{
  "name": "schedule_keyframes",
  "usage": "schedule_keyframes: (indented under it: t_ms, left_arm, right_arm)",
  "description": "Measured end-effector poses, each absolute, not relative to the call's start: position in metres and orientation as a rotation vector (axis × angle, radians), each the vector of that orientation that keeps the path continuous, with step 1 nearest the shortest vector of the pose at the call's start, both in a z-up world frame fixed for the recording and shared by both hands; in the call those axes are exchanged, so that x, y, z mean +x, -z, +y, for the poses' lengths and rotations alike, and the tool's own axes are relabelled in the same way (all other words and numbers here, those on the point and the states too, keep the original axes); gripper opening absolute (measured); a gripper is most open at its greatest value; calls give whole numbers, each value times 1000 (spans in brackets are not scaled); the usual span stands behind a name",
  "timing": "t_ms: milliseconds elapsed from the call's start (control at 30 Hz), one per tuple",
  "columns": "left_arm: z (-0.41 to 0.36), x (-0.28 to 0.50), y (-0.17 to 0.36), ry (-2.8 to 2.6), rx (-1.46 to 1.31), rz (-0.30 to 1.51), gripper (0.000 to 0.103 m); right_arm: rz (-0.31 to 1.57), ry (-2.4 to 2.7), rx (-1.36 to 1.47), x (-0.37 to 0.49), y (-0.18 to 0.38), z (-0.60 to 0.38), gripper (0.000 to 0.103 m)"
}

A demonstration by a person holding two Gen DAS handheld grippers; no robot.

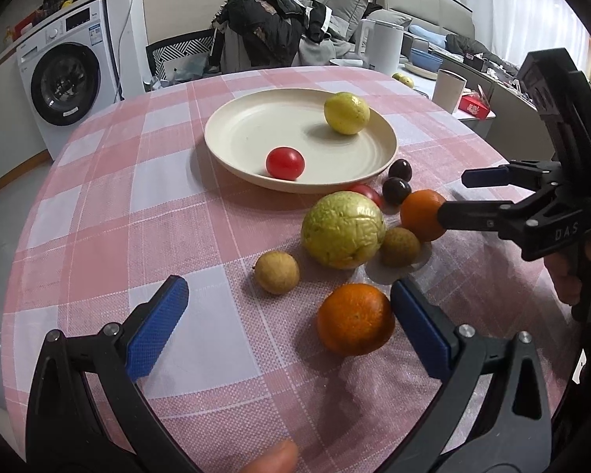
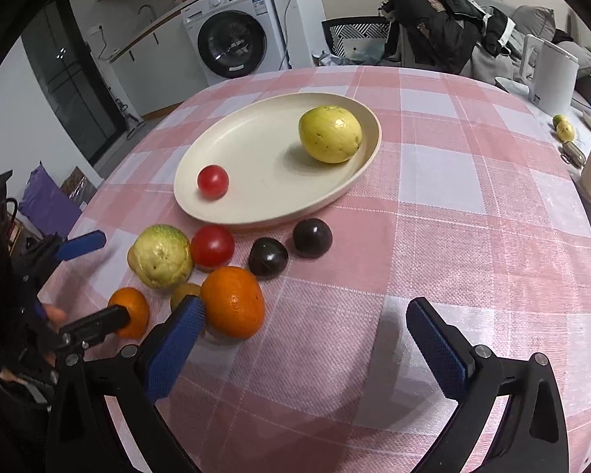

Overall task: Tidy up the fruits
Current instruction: 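Move both tools back toward the remaining fruits beside the plate, then grasp the large orange with the left gripper while the right gripper grasps the small orange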

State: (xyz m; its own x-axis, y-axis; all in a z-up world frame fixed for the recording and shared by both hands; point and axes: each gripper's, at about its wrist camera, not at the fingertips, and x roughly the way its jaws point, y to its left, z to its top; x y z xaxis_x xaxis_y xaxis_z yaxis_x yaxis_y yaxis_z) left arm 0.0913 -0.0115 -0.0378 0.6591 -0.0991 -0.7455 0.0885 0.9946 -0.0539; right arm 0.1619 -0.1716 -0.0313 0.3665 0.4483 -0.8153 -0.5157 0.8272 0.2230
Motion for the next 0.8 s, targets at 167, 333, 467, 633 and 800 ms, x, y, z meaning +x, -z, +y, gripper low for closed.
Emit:
schedule_keyframes:
  t_ms: [167, 333, 467, 633, 800]
  left_arm:
    - [-12, 89, 38, 120, -16, 859, 102]
    - [-14, 88, 41, 124, -4, 874, 102]
    - [-17, 88, 42, 140, 2, 880, 102]
    - [-20, 88, 45, 154, 12, 895, 102]
    - [-23, 87, 47, 163, 21, 901, 102]
  right_arm:
    - [1036, -652, -139, 155, 33, -169, 103]
    - [1044, -682, -193, 146, 35, -162, 103]
    - [1057, -705, -168, 146, 39, -163, 103]
    - [1049, -719, -162, 146, 40, -161, 102]
    - [1035, -743, -154, 144, 39, -159, 91]
